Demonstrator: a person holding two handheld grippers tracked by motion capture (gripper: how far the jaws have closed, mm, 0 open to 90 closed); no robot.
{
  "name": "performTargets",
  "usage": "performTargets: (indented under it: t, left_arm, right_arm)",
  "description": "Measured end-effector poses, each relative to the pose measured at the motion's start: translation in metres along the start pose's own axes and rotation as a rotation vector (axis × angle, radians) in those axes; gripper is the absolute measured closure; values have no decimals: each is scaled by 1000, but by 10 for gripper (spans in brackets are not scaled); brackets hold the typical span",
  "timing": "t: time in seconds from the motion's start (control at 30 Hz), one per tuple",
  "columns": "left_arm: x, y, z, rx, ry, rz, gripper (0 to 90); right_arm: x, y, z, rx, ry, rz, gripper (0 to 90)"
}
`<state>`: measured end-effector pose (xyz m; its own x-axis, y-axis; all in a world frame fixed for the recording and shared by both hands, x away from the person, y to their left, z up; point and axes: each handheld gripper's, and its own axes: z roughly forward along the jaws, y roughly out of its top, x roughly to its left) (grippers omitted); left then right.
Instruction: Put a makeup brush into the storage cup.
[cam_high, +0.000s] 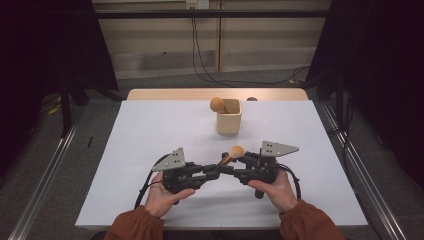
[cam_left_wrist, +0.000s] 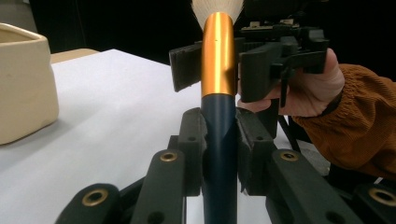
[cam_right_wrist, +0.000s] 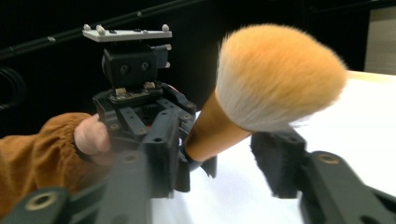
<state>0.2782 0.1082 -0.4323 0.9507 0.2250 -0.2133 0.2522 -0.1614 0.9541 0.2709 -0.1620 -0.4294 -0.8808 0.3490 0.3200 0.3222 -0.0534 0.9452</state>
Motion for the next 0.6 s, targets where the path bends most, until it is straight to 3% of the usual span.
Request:
performTargets:
  t: [0.33, 0.6]
  left_arm:
    - [0, -3, 3, 16, 2, 21, 739]
    - [1, -4, 4, 13, 20, 24, 713]
  right_arm:
    - [-1, -2, 1, -8, 35, 46, 686]
    - [-1, -2, 1, -6, 30, 45, 714]
